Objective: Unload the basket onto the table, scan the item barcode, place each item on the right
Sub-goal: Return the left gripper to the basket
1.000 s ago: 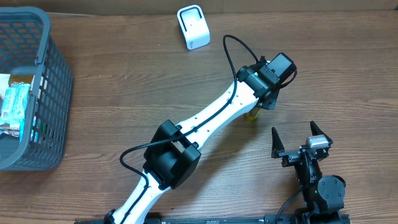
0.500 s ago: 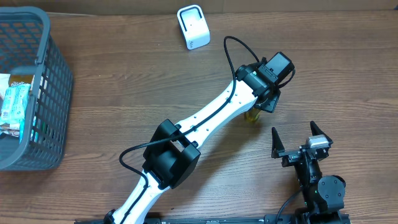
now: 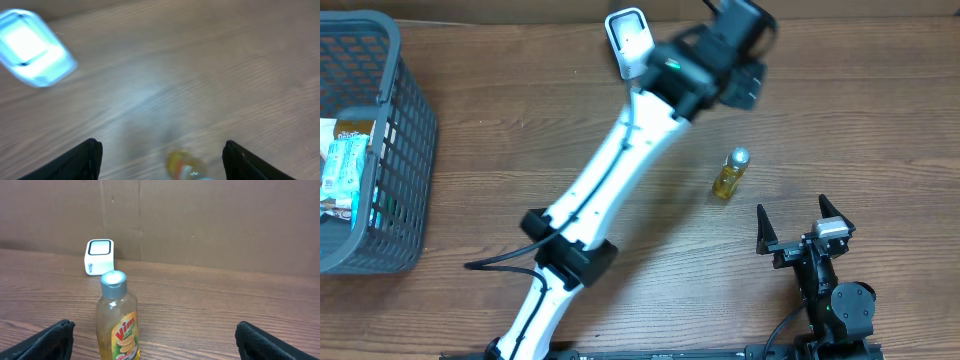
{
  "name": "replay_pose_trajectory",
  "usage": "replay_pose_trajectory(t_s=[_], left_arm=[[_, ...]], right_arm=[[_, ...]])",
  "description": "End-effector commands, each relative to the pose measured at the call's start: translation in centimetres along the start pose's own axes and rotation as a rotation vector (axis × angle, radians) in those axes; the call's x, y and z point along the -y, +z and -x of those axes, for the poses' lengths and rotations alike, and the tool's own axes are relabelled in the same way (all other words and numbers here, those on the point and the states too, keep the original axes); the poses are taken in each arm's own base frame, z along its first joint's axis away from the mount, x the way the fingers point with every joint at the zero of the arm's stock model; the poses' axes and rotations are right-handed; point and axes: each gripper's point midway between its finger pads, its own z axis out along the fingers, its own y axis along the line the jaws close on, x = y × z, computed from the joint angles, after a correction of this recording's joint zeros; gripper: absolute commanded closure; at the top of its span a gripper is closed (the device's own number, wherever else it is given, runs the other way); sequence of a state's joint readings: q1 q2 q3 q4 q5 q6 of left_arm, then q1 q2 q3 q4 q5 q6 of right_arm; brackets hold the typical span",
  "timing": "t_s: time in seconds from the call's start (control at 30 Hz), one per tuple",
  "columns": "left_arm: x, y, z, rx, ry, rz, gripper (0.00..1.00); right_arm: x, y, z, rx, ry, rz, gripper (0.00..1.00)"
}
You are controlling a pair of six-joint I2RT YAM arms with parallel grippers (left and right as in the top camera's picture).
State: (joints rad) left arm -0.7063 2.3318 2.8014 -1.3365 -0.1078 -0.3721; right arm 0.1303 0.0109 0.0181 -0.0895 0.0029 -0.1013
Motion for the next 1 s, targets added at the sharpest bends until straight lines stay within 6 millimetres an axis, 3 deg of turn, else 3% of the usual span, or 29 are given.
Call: replay_pose_trajectory(t_s=[0.0, 0.13, 0.23, 0.5, 0.63, 0.73, 0.97], left_arm=[[-7.4, -5.0, 3.4, 0.097, -0.095, 0.107, 0.22], [-14.6, -9.1, 3.4, 0.098, -0.240, 0.144, 0.22], [-18.8, -10.8, 2.6, 0.067, -0.322, 0.148, 0.22], [-24.9, -14.2, 3.1, 0.107, -0.432, 0.014, 0.20], [-26.3, -16.6, 3.2, 0.156, -0.427, 0.043, 0.16], [-25.8, -19.4, 3.5, 0.212, -0.386, 0.053, 0.00], [-25.4, -25.6, 3.4, 0.338, -0.335, 0.154, 0.01]], right_arm=[[0.1, 0.0, -0.2, 0.003, -0.001, -0.001, 0.00], [0.1, 0.0, -0.2, 0.003, -0.001, -0.001, 0.00], [0.1, 0.0, -0.2, 0.003, -0.001, -0.001, 0.00], [0.1, 0.0, -0.2, 0.003, -0.001, -0.001, 0.00], [0.1, 0.0, -0.2, 0.003, -0.001, -0.001, 0.00], [0.1, 0.0, -0.2, 0.003, -0.001, -0.001, 0.00], [0.1, 0.0, -0.2, 0.003, -0.001, -0.001, 0.00]])
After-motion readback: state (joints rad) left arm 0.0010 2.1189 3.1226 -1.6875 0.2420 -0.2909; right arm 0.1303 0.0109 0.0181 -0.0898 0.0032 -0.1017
